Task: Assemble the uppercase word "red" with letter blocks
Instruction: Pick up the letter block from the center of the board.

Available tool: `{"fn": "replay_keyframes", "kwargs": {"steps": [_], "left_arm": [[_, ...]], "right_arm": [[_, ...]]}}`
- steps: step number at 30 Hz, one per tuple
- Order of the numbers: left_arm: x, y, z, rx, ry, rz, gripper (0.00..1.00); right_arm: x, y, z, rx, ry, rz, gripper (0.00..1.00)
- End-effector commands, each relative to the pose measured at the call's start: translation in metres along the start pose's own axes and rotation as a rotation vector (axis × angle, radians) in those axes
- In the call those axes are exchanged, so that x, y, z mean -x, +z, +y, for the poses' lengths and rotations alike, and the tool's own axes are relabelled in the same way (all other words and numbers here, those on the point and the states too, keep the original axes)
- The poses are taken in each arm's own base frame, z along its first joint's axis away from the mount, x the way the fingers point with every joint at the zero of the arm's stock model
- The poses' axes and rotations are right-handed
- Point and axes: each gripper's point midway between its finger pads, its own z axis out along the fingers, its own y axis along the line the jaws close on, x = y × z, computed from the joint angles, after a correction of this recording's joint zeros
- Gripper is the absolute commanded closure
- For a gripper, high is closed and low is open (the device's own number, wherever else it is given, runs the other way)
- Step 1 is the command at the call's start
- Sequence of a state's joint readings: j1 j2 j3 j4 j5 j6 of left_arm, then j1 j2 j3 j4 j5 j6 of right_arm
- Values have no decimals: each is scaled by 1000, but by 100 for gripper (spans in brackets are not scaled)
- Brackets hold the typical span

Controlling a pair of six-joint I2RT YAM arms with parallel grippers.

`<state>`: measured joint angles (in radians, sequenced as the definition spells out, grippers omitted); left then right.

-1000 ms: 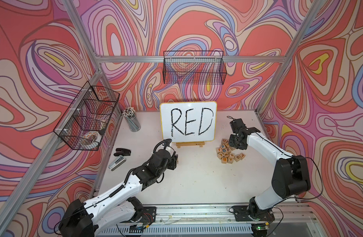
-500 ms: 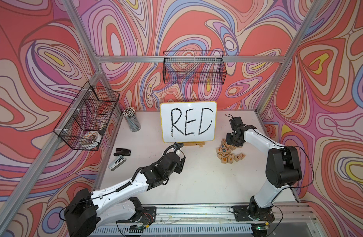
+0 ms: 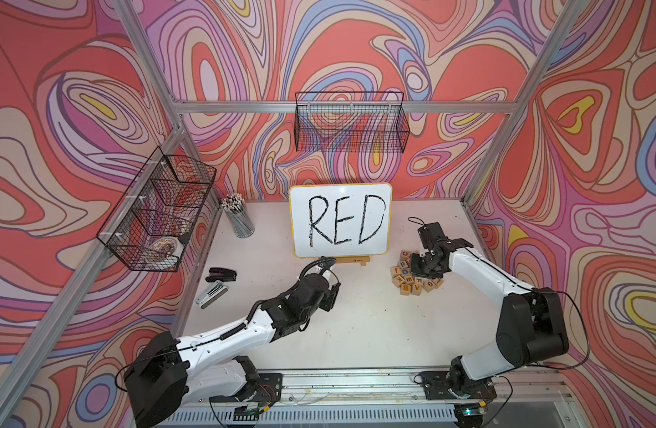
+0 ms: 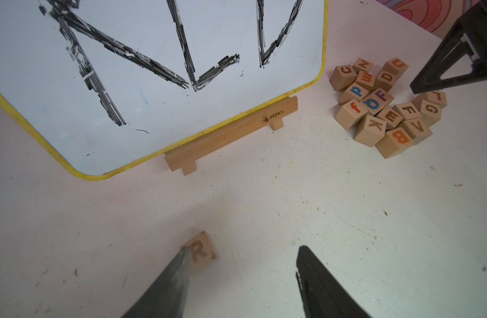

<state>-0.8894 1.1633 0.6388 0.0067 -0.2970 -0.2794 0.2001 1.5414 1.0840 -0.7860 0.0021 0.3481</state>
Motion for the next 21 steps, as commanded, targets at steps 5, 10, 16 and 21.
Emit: {"fn": "replay_keyframes", "kwargs": {"steps": [5, 10, 16, 21], "left_arm": [[4, -3, 6, -1, -26, -23, 35], [1, -5, 21, 2, -92, -22, 35], [-1, -7, 28, 11, -107, -20, 35], [-4, -8, 32, 22, -109, -17, 35]], "right_arm": [[-10, 17, 7, 3, -58, 70, 69], [-13, 28, 7, -14, -81, 99, 67], [-11, 34, 5, -36, -91, 103, 65], [-9, 39, 0, -69, -106, 112, 63]]}}
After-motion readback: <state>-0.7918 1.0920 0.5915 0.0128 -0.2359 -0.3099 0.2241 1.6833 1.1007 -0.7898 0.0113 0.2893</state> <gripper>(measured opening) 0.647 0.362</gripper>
